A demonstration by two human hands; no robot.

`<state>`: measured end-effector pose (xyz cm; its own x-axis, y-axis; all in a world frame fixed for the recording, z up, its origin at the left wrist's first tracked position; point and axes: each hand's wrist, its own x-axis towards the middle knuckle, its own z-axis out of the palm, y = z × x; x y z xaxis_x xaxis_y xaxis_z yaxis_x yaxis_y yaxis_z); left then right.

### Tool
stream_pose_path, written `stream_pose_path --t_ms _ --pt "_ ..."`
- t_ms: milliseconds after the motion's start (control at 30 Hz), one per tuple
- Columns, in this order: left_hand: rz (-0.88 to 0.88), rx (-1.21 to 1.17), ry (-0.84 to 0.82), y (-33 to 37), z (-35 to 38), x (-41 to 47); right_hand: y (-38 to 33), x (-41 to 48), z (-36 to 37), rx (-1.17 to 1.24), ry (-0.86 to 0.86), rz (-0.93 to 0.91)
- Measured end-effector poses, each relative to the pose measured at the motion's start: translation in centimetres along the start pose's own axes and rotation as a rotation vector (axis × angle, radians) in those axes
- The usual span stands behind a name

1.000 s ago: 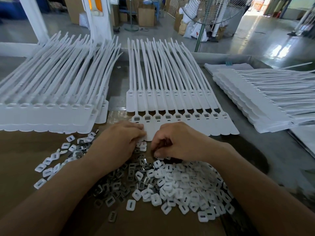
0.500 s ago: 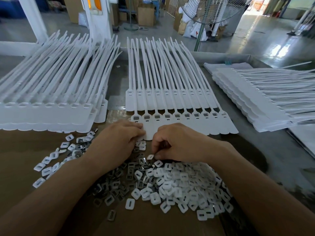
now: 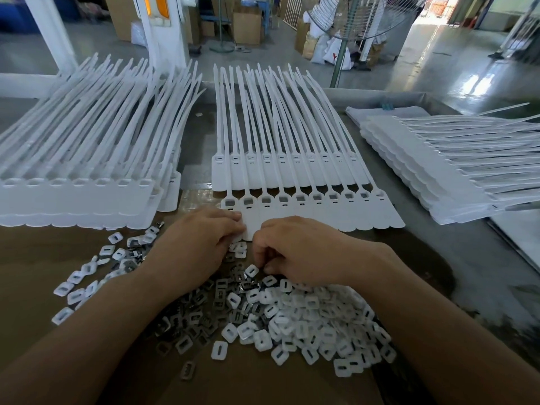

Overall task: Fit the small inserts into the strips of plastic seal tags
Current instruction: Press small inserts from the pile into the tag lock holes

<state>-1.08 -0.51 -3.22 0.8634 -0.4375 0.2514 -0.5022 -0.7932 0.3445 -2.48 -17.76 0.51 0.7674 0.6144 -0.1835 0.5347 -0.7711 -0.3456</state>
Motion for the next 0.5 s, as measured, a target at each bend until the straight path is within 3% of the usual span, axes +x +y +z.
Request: stream_pose_path --t_ms 200,367,500 --pt "0.002 0.001 0.009 0.0 0.0 0.1 1.0 -0.4 -0.3 0.172 0.036 -0.001" --pt "0.006 0.004 0.007 -0.1 0.0 0.0 2.4 -0.9 -1.1 0.343 0.234 0.062" --pt "0.012 0.001 0.010 -0.1 0.1 0.1 5.2 -1.4 -2.2 0.381 0.427 0.248"
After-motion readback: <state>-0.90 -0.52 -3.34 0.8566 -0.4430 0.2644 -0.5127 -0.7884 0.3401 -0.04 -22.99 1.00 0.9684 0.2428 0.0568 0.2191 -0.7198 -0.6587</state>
